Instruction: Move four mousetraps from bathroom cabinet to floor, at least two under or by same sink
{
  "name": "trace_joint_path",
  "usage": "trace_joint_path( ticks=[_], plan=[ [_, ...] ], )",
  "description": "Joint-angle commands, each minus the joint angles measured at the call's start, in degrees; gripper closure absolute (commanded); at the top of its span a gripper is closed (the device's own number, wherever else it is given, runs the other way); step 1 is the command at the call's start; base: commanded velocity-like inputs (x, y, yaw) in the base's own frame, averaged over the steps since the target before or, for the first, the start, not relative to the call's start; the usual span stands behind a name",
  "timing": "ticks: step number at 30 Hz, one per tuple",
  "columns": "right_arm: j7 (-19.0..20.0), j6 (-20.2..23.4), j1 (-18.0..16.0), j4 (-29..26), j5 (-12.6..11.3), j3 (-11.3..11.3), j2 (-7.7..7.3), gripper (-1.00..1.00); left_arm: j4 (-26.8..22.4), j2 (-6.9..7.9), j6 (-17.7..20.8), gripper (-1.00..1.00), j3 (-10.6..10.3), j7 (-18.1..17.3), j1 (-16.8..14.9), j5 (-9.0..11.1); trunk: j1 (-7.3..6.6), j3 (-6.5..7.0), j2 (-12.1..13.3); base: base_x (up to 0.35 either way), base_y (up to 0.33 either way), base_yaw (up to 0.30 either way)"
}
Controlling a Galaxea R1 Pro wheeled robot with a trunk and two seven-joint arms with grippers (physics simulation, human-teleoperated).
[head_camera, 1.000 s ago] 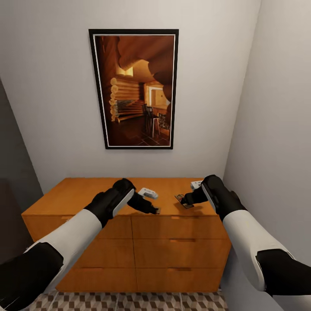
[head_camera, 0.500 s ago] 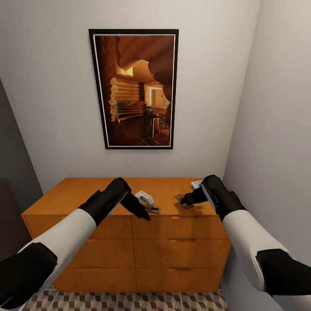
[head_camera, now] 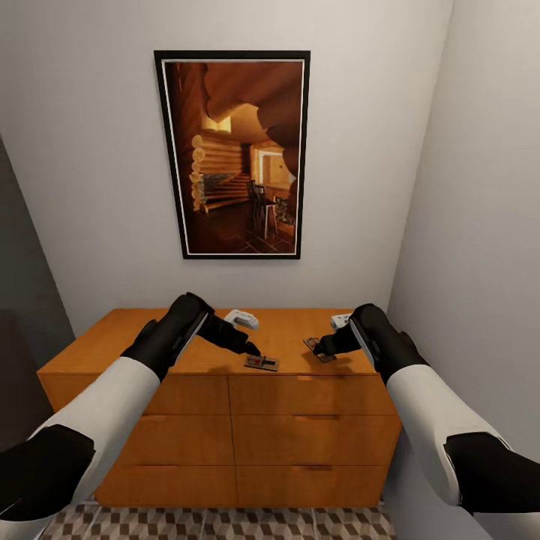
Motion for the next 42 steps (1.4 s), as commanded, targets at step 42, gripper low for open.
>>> trace_joint_path(
  ticks=[42],
  plan=[
    [0.60,0.20,-0.04,0.10,0.56,0.21,-0.52,1.00,1.25,-2.43,-0.86,-1.00,0.10,-0.86,-0.08,-9.25,0.00,-0.07,-0.04,0.049,0.020,0.000]
  ],
)
